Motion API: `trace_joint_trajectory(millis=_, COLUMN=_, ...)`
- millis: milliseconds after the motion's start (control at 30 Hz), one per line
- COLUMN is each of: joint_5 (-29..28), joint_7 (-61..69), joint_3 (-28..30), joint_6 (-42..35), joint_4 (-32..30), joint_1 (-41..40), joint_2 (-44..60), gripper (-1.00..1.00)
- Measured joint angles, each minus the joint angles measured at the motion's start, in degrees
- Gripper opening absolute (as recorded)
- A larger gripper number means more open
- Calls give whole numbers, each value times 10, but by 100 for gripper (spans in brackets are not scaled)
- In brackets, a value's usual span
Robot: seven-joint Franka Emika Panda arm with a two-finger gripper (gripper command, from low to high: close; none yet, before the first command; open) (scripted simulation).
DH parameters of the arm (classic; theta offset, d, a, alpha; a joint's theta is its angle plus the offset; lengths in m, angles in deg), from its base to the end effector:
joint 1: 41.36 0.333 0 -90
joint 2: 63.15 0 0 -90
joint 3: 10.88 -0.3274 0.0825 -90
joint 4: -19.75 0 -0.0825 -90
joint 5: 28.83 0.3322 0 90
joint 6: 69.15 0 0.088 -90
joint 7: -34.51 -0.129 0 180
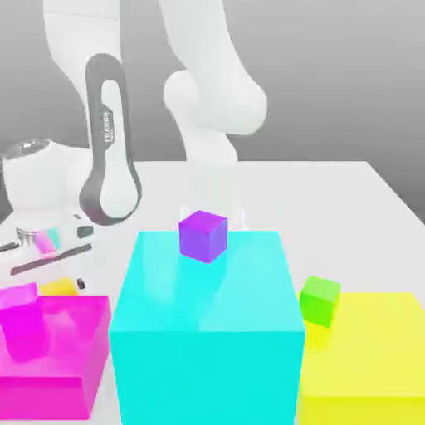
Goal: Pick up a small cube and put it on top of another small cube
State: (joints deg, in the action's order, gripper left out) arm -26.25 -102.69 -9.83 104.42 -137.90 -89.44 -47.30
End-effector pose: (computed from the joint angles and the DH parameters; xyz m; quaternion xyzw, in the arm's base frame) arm 0.2434 -0.2872 0.1758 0.0772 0.9970 -0.0005 0.0005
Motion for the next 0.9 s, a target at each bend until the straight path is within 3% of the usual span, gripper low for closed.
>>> trace_joint_trajectory(millis=133, joint_5=1, joint_7=0, joint_3=-1, joint_6=0, joint_4=0, joint_1=-1, joint_2=-1, gripper=-100)
trace_joint_trajectory(millis=333, joint_5=-18, joint_7=-14, joint_3=9, joint_6=-92, joint_4=-19, joint_1=4, joint_2=-112, gripper=-100)
trace_joint_trajectory(millis=433, joint_5=-3, joint_7=12, joint_3=21, joint_6=-124, joint_4=7, joint_1=-25, joint_2=-135, gripper=-100)
trace_joint_trajectory(millis=567, joint_5=42, joint_7=92, joint_3=-13, joint_6=-178, joint_4=63, joint_1=17, joint_2=-173, gripper=-100)
trace_joint_trajectory(millis=733, joint_5=99, joint_7=183, joint_3=-70, joint_6=-247, joint_4=111, joint_1=133, joint_2=-230, gripper=-100)
trace_joint_trajectory(millis=900, joint_5=138, joint_7=229, joint_3=-136, joint_6=-297, joint_4=119, joint_1=228, joint_2=-281, gripper=-100)
